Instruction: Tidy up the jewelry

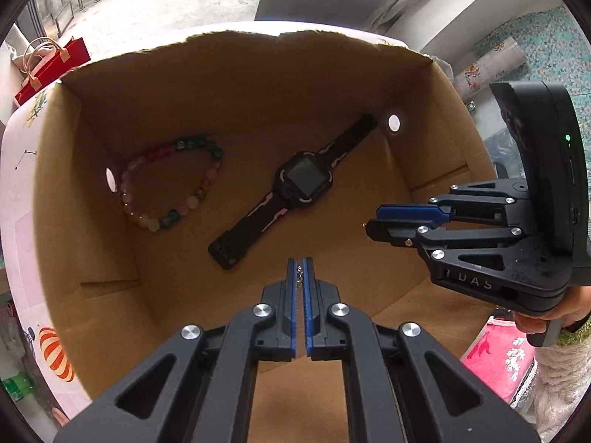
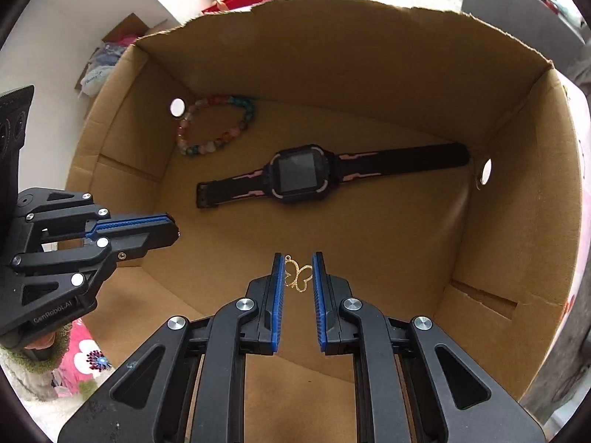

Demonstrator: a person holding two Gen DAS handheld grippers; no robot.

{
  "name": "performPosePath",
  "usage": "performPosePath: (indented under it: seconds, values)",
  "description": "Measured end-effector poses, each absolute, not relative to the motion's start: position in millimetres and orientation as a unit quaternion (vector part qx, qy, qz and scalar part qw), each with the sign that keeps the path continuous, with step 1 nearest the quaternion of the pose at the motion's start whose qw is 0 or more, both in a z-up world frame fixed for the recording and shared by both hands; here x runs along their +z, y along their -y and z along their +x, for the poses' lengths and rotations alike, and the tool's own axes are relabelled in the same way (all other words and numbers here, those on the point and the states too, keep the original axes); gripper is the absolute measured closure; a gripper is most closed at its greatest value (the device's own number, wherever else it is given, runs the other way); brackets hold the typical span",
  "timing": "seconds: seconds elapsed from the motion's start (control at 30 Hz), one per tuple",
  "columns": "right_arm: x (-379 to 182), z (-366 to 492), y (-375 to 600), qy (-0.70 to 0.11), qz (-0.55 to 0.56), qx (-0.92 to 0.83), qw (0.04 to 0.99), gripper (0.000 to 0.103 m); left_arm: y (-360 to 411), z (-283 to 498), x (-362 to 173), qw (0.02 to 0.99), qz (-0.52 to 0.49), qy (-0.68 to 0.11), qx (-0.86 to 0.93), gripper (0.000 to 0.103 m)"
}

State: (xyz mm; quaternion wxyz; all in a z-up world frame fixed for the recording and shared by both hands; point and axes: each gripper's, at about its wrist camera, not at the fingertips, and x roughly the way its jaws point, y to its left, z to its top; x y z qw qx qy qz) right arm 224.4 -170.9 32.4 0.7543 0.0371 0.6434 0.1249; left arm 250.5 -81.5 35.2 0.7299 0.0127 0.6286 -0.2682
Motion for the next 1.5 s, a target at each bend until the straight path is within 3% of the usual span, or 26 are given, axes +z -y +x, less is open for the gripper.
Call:
performPosePath:
  seconds: [0.2,0.4,0.6,0.8,0.97,1.07,1.17,1.5]
  values:
    - [45.9,211.1,176.9,-0.599,0.052,0.118,0.790,0.079,87.2,244.2,40.6,0.741,0.039,-0.614,-0.269,0.094]
    - [89.8,157.7,191.4,-0.520,0.072,0.142,0.839,0.078,60.5,197.7,89.0,0.811,0.084,-0.514,-0.267,0.084]
    - [114.3,105.2,207.1,-0.463,0.127,0.206,0.853,0.078,0.3,130.0,115.5,0.862,0.055,-0.446,-0.234,0.082]
    - [102.9,55.0,210.9,-0.462,0.121,0.204,0.855,0.078,-20.4,80.3,82.4,0.852,0.007,-0.455,-0.257,0.082]
    - [64.1,32.4,195.9,-0.480,0.140,0.182,0.847,0.078,26.6,73.2,29.7,0.819,0.055,-0.489,-0.296,0.082]
    - [35.5,33.1,188.7,-0.494,0.159,0.173,0.837,0.083,50.0,73.2,12.7,0.819,0.085,-0.482,-0.299,0.082]
    - [19.6,44.1,181.6,-0.506,0.147,0.162,0.835,0.088,60.0,79.8,5.4,0.829,0.055,-0.465,-0.307,0.082]
    - [13.2,39.6,171.0,-0.481,0.143,0.151,0.852,0.088,84.9,96.8,-20.6,0.817,0.068,-0.482,-0.308,0.082]
